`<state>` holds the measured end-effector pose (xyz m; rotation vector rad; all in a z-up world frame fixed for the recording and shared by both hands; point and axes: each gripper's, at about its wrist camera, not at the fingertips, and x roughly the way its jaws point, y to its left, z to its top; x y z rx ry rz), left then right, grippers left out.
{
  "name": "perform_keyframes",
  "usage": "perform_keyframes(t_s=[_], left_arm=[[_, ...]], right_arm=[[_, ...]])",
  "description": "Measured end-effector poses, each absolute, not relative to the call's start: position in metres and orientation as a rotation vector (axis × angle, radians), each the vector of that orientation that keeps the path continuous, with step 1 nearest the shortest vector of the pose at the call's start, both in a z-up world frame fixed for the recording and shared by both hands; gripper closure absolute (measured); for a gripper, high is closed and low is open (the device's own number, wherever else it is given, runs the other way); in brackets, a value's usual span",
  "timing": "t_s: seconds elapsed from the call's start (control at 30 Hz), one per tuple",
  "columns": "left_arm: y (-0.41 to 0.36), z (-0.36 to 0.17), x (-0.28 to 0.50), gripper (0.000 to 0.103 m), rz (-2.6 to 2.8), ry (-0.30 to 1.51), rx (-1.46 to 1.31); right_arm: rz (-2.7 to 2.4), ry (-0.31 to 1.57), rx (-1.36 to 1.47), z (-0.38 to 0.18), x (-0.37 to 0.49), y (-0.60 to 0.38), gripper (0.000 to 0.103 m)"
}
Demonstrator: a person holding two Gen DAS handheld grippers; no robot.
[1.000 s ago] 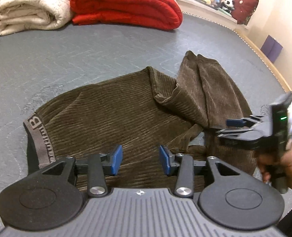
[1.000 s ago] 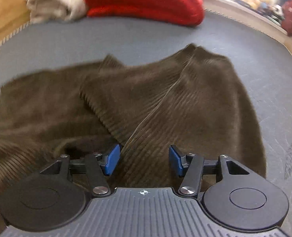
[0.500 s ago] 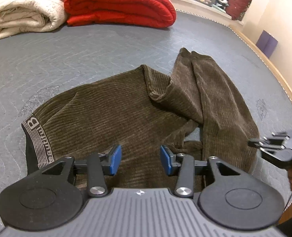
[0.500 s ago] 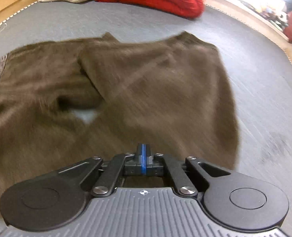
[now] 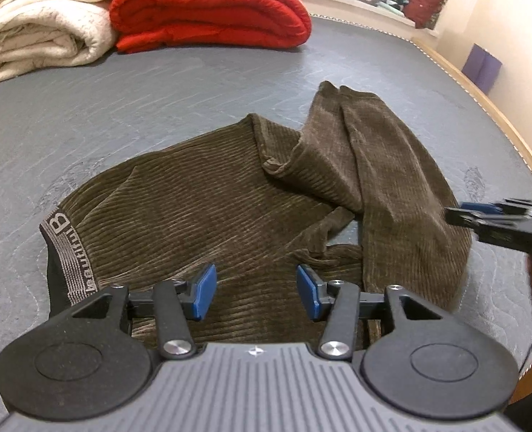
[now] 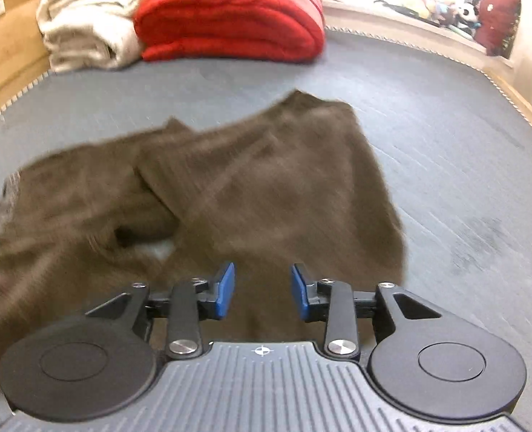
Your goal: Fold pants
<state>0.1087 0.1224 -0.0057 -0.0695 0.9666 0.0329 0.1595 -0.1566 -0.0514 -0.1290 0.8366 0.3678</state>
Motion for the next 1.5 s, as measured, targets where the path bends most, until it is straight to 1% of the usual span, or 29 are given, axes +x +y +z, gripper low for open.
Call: perform_keyframes(t_s=[0.2,0.33,0.37,0.43,0.47,0.5,0.53,0.57,0.6,0.73,0.9,0.97,1.07,1.23,1.27,1.37,1.43,1.47,1.5], left_arm=[[0.139,-0.005,0.113,0.047,0.063,0.969,-0.088],[0.155,-0.004,0.118,0.046,0.087,0.972,-0.114],[0.158,-0.003,0.119,0.045,0.089,0.970,-0.115],[0.162,-0.002,0.120,0.045,0.098,0.974,-0.116],[0.165,-0.001,0.120,0.045,0.098,0.973,-0.120],[0.167,-0.001,0.120,0.045,0.098,0.972,-0.121],[0.167,0.000,0.120,0.045,0.100,0.973,-0.119],[0.168,-0.001,0.119,0.045,0.103,0.975,-0.115],[0.168,0.000,0.119,0.045,0.102,0.978,-0.113],[0.166,0.000,0.114,0.045,0.101,0.973,-0.095],[0.161,-0.004,0.099,0.045,0.084,0.991,-0.054],[0.159,-0.011,0.090,0.043,0.049,1.018,-0.038],[0.159,-0.030,0.076,0.041,-0.020,1.104,-0.003],[0.165,-0.070,0.059,0.041,-0.057,1.270,0.110],[0.169,-0.076,0.057,0.041,-0.051,1.293,0.126],[0.174,-0.087,0.056,0.041,-0.030,1.344,0.148],[0.176,-0.092,0.057,0.041,-0.027,1.362,0.165],[0.175,-0.095,0.057,0.041,-0.028,1.377,0.176],[0.175,-0.098,0.056,0.041,-0.028,1.390,0.187]], right_arm=[[0.363,0.891,-0.163,-0.083,0.208,-0.096,0.061],[0.324,0.954,-0.240,-0.110,0.230,-0.071,0.061],[0.319,0.963,-0.256,-0.116,0.232,-0.068,0.060],[0.322,0.965,-0.281,-0.124,0.235,-0.063,0.055],[0.328,0.958,-0.293,-0.126,0.234,-0.063,0.055],[0.340,0.949,-0.301,-0.126,0.233,-0.064,0.056],[0.362,0.939,-0.303,-0.125,0.231,-0.067,0.070],[0.374,0.939,-0.304,-0.124,0.226,-0.071,0.080],[0.370,0.935,-0.311,-0.120,0.223,-0.076,0.093],[0.385,0.899,-0.290,-0.093,0.202,-0.114,0.095],[0.376,0.891,-0.271,-0.067,0.152,-0.196,0.096],[0.384,0.907,-0.252,-0.062,0.127,-0.235,0.096],[0.425,0.967,-0.209,-0.066,0.086,-0.290,0.097],[0.533,1.166,-0.199,-0.091,0.040,-0.332,0.096],[0.541,1.173,-0.218,-0.091,0.037,-0.332,0.095],[0.518,1.109,-0.183,-0.073,0.045,-0.334,0.091],[0.479,0.996,-0.128,-0.051,0.060,-0.334,0.085],[0.453,0.940,-0.104,-0.041,0.068,-0.332,0.081],[0.427,0.893,-0.084,-0.034,0.077,-0.328,0.070]])
